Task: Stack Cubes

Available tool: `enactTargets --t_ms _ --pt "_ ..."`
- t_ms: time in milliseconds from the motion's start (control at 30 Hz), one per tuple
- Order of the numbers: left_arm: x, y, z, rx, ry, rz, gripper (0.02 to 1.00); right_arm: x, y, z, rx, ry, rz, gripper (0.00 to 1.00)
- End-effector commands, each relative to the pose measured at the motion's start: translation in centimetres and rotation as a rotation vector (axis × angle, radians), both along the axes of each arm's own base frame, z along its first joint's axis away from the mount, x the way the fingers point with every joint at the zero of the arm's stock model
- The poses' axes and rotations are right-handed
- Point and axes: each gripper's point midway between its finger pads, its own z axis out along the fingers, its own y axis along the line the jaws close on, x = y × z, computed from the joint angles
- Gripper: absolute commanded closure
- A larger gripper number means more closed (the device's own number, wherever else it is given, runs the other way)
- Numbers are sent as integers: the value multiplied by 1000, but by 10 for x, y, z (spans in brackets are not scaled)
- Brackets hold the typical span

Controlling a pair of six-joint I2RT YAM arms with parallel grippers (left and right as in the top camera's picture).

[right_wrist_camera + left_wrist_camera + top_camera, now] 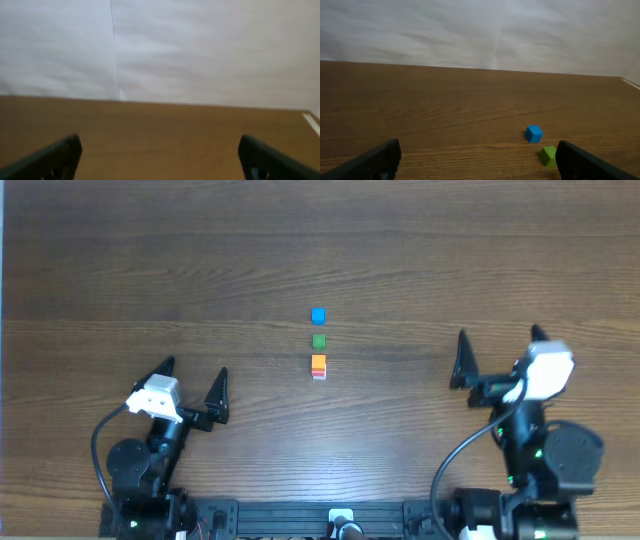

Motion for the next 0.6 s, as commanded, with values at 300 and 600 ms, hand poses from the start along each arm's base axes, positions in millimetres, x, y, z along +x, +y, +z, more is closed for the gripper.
enactTargets --t_ms 300,600 --pt "-1 -3 -1 14 -9 -17 23 90 53 9 97 519 152 9" --pt "-1 -3 -1 14 -9 -17 20 139 154 -71 139 841 209 9"
